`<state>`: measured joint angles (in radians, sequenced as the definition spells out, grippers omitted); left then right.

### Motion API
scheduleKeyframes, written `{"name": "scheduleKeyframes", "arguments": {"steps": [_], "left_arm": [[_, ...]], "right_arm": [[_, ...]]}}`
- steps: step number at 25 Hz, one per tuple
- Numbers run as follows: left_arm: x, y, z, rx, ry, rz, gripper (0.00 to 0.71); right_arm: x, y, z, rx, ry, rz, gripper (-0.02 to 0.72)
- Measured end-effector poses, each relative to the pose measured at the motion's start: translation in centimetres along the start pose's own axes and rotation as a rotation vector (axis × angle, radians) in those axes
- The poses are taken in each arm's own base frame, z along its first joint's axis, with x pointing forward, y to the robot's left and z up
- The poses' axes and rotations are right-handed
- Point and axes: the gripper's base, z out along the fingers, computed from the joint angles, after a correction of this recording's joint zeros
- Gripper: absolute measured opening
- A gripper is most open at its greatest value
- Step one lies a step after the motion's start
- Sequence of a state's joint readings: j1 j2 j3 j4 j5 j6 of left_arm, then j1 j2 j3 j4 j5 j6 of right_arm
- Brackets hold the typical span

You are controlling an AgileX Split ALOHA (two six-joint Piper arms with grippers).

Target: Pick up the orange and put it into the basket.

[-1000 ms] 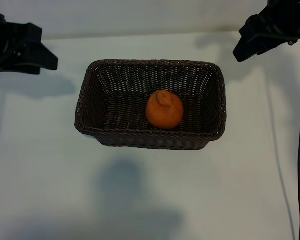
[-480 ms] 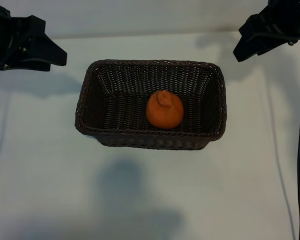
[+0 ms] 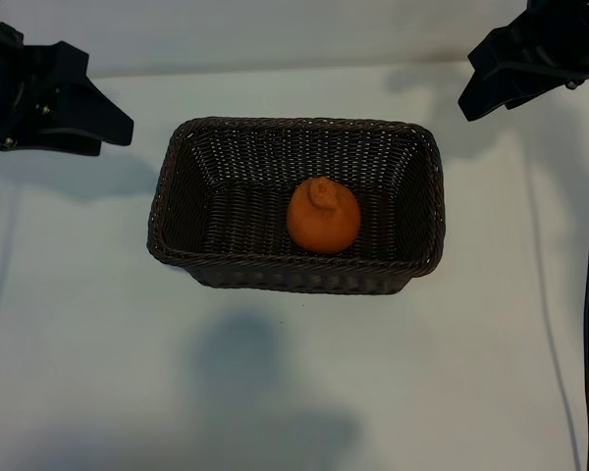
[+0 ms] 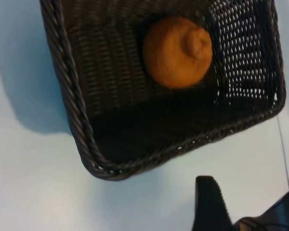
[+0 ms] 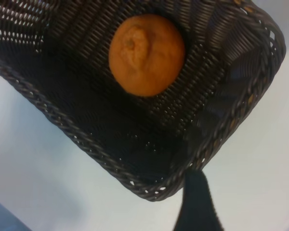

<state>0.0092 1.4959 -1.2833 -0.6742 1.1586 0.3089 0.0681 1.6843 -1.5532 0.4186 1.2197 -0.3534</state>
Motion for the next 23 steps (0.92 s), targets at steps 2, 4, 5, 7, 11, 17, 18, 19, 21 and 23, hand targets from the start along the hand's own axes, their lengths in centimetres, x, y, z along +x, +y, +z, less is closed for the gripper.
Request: {"name": "scheduleKeyframes", "arguments": {"steps": [2,4,5,7,11,17,18,19,21,23], "left_arm": [[0.04,-0.01,0.00,0.001,0.004,0.003,0.457],[0.06,-0.02,0.00,0.002,0.006,0.004,0.457],[0.06,-0.02,0.00,0.002,0.006,0.004,0.457],[0.06,-0.02,0.00,0.002,0.007,0.004,0.457],[0.06,-0.02,0.00,0.002,0.007,0.004,0.457],[0.06,-0.02,0.00,0.002,0.007,0.003,0.457],[0.06,-0.02,0.00,0.002,0.007,0.003,0.457],[0.06,-0.02,0.00,0.002,0.007,0.003,0.457],[0.06,-0.02,0.00,0.002,0.007,0.003,0.457],[0.06,-0.02,0.00,0.002,0.007,0.003,0.457]], "right_arm": [[0.00,0.01,0.00,-0.001,0.000,0.001,0.475],[-0.01,0.02,0.00,-0.003,-0.001,0.002,0.475],[-0.01,0.03,0.00,-0.004,-0.001,0.002,0.475],[-0.01,0.03,0.00,-0.004,-0.001,0.002,0.475],[-0.01,0.03,0.00,-0.004,-0.001,0.002,0.475],[-0.03,0.09,0.00,-0.010,-0.004,0.005,0.475],[-0.03,0.09,0.00,-0.010,-0.004,0.005,0.475],[-0.03,0.09,0.00,-0.010,-0.004,0.006,0.475],[-0.03,0.09,0.00,-0.010,-0.004,0.006,0.475],[-0.04,0.10,0.00,-0.011,-0.004,0.006,0.475]]}}
